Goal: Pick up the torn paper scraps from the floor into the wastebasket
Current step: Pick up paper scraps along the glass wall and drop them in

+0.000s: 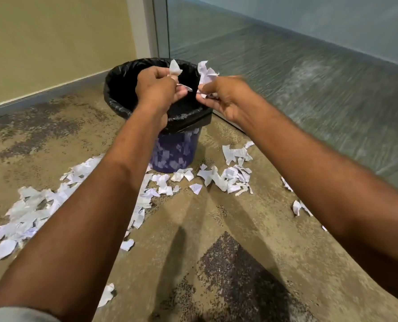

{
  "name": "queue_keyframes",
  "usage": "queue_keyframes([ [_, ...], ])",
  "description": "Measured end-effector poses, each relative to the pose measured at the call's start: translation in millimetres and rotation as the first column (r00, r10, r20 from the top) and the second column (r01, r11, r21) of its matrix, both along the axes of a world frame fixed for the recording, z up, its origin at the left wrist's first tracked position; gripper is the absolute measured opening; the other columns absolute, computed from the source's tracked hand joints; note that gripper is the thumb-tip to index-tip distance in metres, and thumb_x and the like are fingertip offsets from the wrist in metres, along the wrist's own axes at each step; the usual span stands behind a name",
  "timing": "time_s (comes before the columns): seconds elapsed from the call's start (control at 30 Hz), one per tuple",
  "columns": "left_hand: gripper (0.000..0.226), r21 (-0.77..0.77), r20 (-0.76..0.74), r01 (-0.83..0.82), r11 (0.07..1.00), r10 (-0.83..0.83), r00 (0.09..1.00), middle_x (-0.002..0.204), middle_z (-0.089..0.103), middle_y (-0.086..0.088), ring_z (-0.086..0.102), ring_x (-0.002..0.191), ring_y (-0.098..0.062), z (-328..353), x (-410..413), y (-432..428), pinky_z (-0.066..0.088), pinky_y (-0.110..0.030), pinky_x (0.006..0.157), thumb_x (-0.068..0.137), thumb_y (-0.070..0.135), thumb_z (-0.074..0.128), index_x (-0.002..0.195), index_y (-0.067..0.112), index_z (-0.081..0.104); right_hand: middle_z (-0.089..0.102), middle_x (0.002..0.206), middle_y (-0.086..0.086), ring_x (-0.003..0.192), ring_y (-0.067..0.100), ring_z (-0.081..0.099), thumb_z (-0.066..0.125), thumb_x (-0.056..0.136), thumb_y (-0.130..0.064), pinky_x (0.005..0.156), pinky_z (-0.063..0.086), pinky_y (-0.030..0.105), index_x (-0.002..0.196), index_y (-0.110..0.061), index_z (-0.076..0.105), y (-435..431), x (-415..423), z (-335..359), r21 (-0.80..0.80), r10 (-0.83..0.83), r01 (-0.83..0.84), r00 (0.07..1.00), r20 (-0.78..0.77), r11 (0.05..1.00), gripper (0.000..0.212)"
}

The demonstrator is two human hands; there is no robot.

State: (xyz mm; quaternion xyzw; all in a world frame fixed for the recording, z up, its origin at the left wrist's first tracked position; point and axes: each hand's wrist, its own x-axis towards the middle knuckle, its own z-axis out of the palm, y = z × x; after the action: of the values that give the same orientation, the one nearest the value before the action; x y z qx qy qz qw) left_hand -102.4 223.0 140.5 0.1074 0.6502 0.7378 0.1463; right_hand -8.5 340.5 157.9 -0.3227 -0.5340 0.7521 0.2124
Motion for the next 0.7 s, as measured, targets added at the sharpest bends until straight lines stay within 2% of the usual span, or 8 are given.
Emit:
queue_keyframes([
  [0.13,0.017,-0.025,0.061,0.01,1.0,-0.008,0.998,0.109,0.07,-0.014,0.074,0.086,-0.024,6,-11,-5,0.067,-0.032,0.072,0.104,0.007,0.054,0.106,0.01,0.071,0.067,0.092,0.013,0.077,0.023,0.067,0.062,0.094,0.012,0.073,0.067,0.034,0.115,0.004,0.065,-7,-13,3,-0.017,-0.001,0.002,1.0,0.005,1.0,0.023],
  [0.23,0.02,-0.05,0.065,0.06,0.997,-0.057,0.996,0.115,0.066,-0.009,0.066,0.098,-0.025,10,-11,-8,0.066,-0.033,0.073,0.103,0.013,0.052,0.109,0.017,0.071,0.065,0.115,0.021,0.093,0.026,0.071,0.066,0.094,0.005,0.069,0.067,0.033,0.129,0.007,0.063,-11,-17,4,-0.038,0.031,-0.032,0.999,-0.02,0.999,0.035],
  [0.27,0.02,-0.055,0.057,0.084,0.995,-0.081,0.995,0.116,0.066,-0.007,0.064,0.101,-0.024,11,-10,-9,0.066,-0.035,0.076,0.103,0.016,0.052,0.111,0.018,0.07,0.06,0.125,0.022,0.1,0.026,0.068,0.068,0.093,0.004,0.072,0.067,0.034,0.132,0.005,0.061,-11,-19,3,-0.036,0.03,-0.031,0.999,-0.025,0.999,0.04],
  [0.33,0.019,-0.066,0.048,0.121,0.991,-0.118,0.992,0.118,0.064,-0.002,0.062,0.11,-0.023,13,-6,-10,0.064,-0.041,0.087,0.105,0.021,0.054,0.118,0.021,0.068,0.054,0.133,0.023,0.106,0.03,0.063,0.07,0.092,0.003,0.077,0.067,0.036,0.134,0.003,0.06,-12,-19,0,-0.033,0.033,-0.034,0.999,-0.035,0.999,0.043],
  [0.43,0.023,-0.072,0.048,0.146,0.987,-0.143,0.989,0.12,0.063,-0.001,0.061,0.115,-0.025,15,-3,-10,0.062,-0.043,0.092,0.106,0.026,0.055,0.127,0.021,0.065,0.058,0.128,0.022,0.106,0.035,0.064,0.067,0.095,0.002,0.066,0.065,0.029,0.132,0.003,0.061,-13,-14,0,-0.031,0.048,-0.05,0.998,-0.04,0.998,0.038],
  [0.53,0.022,-0.058,0.032,0.144,0.988,-0.142,0.989,0.118,0.068,-0.004,0.069,0.108,-0.025,16,1,-9,0.065,-0.039,0.089,0.104,0.026,0.059,0.123,0.019,0.069,0.065,0.113,0.023,0.095,0.032,0.071,0.06,0.099,0.003,0.07,0.066,0.032,0.117,0.003,0.065,-8,-3,3,-0.027,0.048,-0.05,0.997,-0.065,0.998,0.019],
  [0.6,0.018,-0.002,0.017,0.163,0.987,-0.163,0.987,0.11,0.072,-0.01,0.076,0.093,-0.025,17,7,-8,0.066,-0.035,0.08,0.105,0.021,0.059,0.117,0.013,0.069,0.069,0.105,0.022,0.087,0.03,0.074,0.059,0.099,0.005,0.075,0.067,0.036,0.11,0.002,0.067,-2,9,5,-0.014,0.044,-0.045,0.996,-0.073,0.999,0.014],
  [0.7,0.017,0.027,-0.031,0.255,0.967,-0.254,0.967,0.093,0.073,-0.013,0.073,0.067,-0.021,22,27,-4,0.063,-0.031,0.067,0.106,0.017,0.058,0.115,0.007,0.068,0.071,0.092,0.017,0.075,0.022,0.073,0.061,0.097,0.006,0.075,0.067,0.035,0.111,0.002,0.069,12,35,3,0.066,0.052,-0.05,0.998,-0.033,0.997,0.016],
])
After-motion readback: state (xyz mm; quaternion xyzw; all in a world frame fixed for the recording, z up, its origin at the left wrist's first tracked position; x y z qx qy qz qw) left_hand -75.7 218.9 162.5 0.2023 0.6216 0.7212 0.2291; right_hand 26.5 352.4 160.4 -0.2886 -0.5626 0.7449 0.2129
